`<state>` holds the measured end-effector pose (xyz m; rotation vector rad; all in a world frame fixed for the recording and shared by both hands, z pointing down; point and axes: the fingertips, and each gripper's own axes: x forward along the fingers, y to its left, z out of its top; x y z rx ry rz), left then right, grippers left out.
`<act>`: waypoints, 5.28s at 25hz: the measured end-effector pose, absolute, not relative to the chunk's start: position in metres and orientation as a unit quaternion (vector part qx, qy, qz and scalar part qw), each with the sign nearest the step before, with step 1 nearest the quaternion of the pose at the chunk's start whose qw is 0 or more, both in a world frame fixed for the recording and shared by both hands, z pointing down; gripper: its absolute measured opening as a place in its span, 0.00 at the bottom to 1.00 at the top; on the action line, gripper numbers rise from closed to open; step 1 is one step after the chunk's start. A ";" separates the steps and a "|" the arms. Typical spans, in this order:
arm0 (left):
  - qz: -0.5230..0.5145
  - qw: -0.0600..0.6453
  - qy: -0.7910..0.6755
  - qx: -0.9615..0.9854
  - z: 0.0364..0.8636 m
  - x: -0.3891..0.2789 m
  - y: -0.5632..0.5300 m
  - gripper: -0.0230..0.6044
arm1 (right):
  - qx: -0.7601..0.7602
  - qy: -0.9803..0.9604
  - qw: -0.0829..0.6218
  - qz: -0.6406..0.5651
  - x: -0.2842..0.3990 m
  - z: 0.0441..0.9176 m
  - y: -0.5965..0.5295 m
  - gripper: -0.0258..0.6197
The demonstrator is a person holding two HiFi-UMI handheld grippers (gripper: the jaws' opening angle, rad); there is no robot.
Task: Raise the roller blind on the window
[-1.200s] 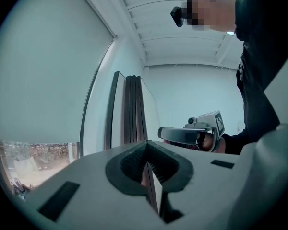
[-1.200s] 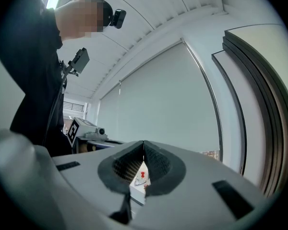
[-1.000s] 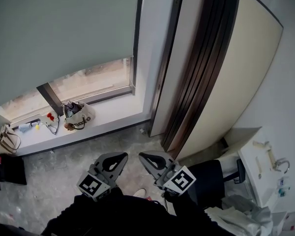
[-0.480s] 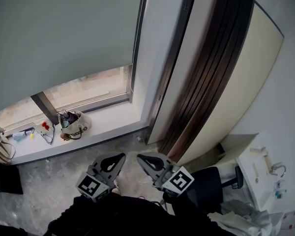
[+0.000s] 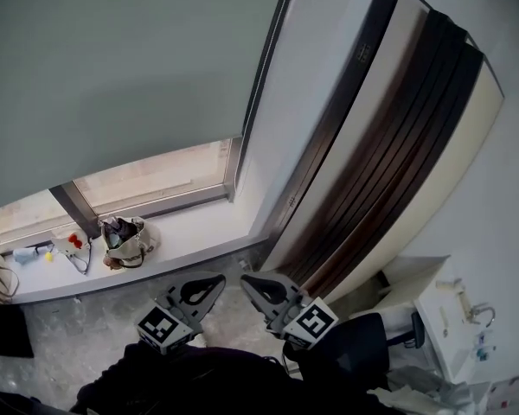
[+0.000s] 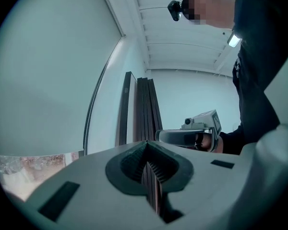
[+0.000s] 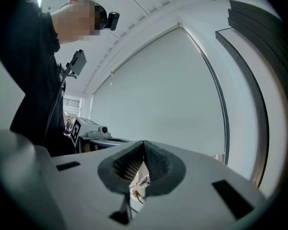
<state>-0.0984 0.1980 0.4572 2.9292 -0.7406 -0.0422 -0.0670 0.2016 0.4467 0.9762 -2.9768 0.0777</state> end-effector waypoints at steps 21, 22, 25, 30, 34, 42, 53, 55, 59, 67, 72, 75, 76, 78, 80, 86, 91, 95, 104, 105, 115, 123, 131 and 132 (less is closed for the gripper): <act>-0.001 0.065 -0.248 0.967 0.470 -0.084 0.061 0.05 | 0.316 -0.948 0.007 0.035 -0.045 0.463 0.064 0.05; 0.001 0.063 -0.251 0.966 0.468 -0.078 0.053 0.05 | 0.313 -0.949 0.002 0.033 -0.040 0.461 0.054 0.05; 0.008 0.057 -0.259 0.964 0.463 -0.061 0.027 0.05 | 0.302 -0.953 -0.007 0.020 -0.026 0.450 0.025 0.05; 0.015 0.046 -0.271 0.961 0.454 -0.022 -0.020 0.05 | 0.291 -0.957 -0.009 0.005 0.009 0.444 -0.020 0.05; 0.025 0.048 -0.289 0.956 0.451 0.006 -0.053 0.05 | 0.285 -0.958 -0.014 0.013 0.039 0.443 -0.049 0.05; 0.046 0.039 -0.337 0.940 0.450 0.034 -0.120 0.05 | 0.270 -0.962 -0.015 0.026 0.080 0.454 -0.098 0.05; 0.021 0.007 -0.315 0.949 0.420 0.046 -0.232 0.16 | 0.298 -0.954 -0.015 0.023 0.076 0.449 -0.145 0.05; 0.016 0.001 -0.310 0.950 0.406 0.050 -0.259 0.21 | 0.310 -0.950 -0.013 0.020 0.074 0.450 -0.151 0.05; 0.006 -0.008 -0.303 0.953 0.381 0.058 -0.301 0.28 | 0.337 -0.941 -0.010 0.030 0.072 0.452 -0.160 0.05; -0.018 -0.034 -0.286 0.957 0.345 0.088 -0.357 0.31 | 0.386 -0.922 -0.009 0.032 0.080 0.453 -0.174 0.05; -0.024 -0.033 -0.279 0.959 0.341 0.102 -0.370 0.31 | 0.402 -0.915 -0.012 0.033 0.085 0.451 -0.177 0.05; -0.026 -0.032 -0.282 0.959 0.340 0.103 -0.375 0.30 | 0.411 -0.911 -0.010 0.034 0.090 0.452 -0.179 0.05; -0.027 -0.036 -0.287 0.957 0.338 0.102 -0.376 0.24 | 0.413 -0.910 -0.010 0.035 0.092 0.452 -0.179 0.05; -0.026 -0.049 -0.293 0.954 0.337 0.098 -0.376 0.05 | 0.415 -0.909 -0.010 0.034 0.093 0.452 -0.181 0.05; -0.019 -0.059 -0.290 0.955 0.338 0.096 -0.373 0.05 | 0.415 -0.909 -0.009 0.032 0.094 0.451 -0.182 0.05; -0.016 -0.047 -0.270 0.962 0.358 0.088 -0.364 0.05 | 0.410 -0.911 -0.008 0.032 0.093 0.452 -0.185 0.05; -0.025 -0.049 -0.250 0.967 0.358 0.076 -0.354 0.05 | 0.403 -0.915 -0.012 0.032 0.090 0.449 -0.186 0.05; -0.022 -0.039 -0.229 0.972 0.361 0.073 -0.345 0.05 | 0.394 -0.918 -0.017 0.039 0.086 0.449 -0.185 0.05; -0.042 0.000 -0.181 0.982 0.371 0.063 -0.314 0.05 | 0.366 -0.927 -0.044 0.065 0.077 0.446 -0.178 0.05; -0.042 0.001 -0.178 0.983 0.376 0.061 -0.309 0.05 | 0.361 -0.928 -0.052 0.069 0.077 0.444 -0.178 0.05; -0.038 0.049 -0.123 0.990 0.465 0.040 -0.249 0.05 | 0.319 -0.943 -0.058 0.074 0.067 0.423 -0.177 0.06; -0.068 0.052 -0.087 0.992 0.484 0.034 -0.201 0.05 | 0.250 -0.965 -0.067 0.054 0.044 0.370 -0.197 0.31; -0.077 0.050 -0.058 0.994 0.500 0.028 -0.175 0.05 | 0.200 -0.977 -0.058 0.037 0.023 0.315 -0.225 0.35; -0.084 0.049 -0.055 0.994 0.503 0.027 -0.174 0.05 | 0.194 -0.979 -0.059 0.035 0.020 0.308 -0.226 0.35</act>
